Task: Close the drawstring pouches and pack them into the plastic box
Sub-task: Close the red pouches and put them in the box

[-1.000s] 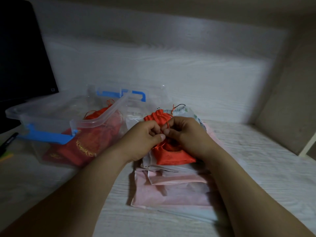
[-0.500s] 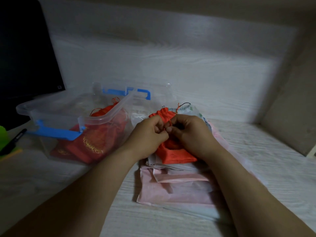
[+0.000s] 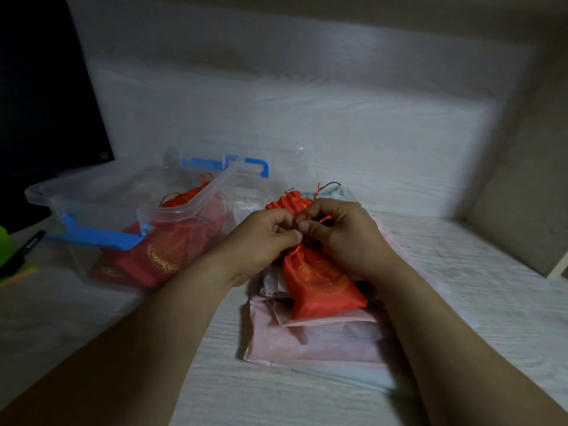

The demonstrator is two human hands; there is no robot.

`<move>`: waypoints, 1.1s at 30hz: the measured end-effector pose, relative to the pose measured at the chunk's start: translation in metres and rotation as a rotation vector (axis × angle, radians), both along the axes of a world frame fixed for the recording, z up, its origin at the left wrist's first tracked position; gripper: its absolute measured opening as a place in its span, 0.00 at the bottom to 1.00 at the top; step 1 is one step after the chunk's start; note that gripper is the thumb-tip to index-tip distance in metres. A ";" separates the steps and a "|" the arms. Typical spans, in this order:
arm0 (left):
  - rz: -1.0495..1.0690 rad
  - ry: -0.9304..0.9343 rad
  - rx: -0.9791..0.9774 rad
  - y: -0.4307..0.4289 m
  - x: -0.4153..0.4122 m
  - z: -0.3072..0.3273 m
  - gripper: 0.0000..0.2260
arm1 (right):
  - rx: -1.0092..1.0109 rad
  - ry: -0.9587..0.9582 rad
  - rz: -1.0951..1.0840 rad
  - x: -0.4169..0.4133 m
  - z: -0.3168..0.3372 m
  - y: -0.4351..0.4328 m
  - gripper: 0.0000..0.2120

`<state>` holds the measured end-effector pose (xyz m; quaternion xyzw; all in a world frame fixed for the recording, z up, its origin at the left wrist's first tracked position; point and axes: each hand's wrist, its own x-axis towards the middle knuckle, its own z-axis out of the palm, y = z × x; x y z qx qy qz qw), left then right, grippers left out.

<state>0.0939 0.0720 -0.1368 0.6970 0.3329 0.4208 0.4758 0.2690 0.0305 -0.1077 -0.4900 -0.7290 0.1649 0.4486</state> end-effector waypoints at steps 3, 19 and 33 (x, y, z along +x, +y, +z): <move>0.054 0.000 0.034 -0.001 0.003 0.001 0.09 | 0.030 -0.036 -0.032 -0.003 0.000 -0.002 0.04; -0.075 -0.199 -0.100 -0.008 0.000 0.003 0.08 | -0.052 0.261 0.018 0.001 0.002 0.001 0.07; 0.033 -0.174 -0.042 -0.003 0.003 -0.001 0.09 | -0.071 0.400 -0.197 0.003 -0.009 0.016 0.07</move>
